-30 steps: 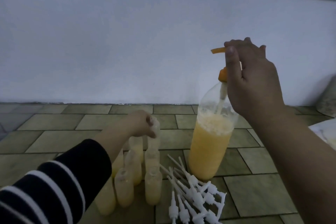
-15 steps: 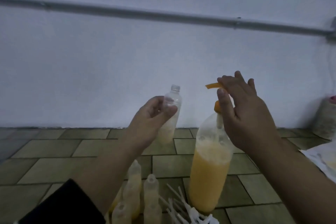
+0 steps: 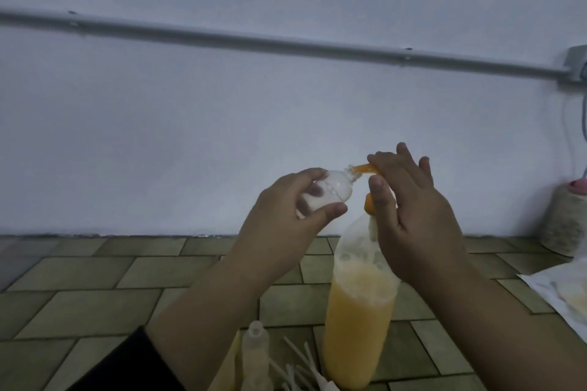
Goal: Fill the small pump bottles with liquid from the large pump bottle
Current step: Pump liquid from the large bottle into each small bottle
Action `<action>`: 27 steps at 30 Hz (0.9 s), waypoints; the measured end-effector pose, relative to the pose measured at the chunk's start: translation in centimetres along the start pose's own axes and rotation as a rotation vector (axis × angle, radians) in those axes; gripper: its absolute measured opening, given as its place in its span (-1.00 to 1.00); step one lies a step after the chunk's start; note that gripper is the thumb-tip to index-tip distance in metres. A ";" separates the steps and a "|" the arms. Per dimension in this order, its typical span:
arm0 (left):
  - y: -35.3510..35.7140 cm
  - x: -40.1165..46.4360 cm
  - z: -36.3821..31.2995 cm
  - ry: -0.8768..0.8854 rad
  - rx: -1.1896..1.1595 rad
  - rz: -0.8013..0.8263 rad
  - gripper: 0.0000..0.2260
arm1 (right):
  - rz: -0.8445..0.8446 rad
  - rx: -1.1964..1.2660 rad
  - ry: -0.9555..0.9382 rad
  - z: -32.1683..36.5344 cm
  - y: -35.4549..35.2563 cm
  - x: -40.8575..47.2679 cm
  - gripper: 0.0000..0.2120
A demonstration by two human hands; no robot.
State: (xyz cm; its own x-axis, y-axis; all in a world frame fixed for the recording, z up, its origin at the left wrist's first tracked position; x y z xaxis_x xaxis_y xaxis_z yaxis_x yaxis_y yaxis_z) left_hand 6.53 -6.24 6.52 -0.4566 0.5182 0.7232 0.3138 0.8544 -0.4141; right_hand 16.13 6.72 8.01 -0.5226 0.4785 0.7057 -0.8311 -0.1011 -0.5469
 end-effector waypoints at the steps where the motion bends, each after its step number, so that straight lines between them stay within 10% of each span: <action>1: -0.1 0.1 -0.1 0.019 0.041 -0.001 -0.58 | -0.013 0.000 0.002 -0.1 0.0 0.0 -0.41; 27: 0.4 0.2 -1.0 0.094 0.329 0.085 -0.52 | -0.065 0.044 -0.009 -0.9 1.1 -0.4 -0.48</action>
State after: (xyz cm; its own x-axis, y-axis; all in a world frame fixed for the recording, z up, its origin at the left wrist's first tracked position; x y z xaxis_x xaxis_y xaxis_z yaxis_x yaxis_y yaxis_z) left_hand 7.42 -5.84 7.03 -0.3566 0.5952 0.7201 0.0551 0.7828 -0.6198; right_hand 15.54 7.18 6.75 -0.4685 0.4773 0.7435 -0.8709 -0.1082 -0.4793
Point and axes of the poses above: each hand's wrist, its own x-axis towards the middle knuckle, its own y-axis out of the palm, z = x × y, the point moved 4 cm from there along x, towards the middle knuckle, and after that the axes turned 15 degrees about y, right-handed, at the moved point
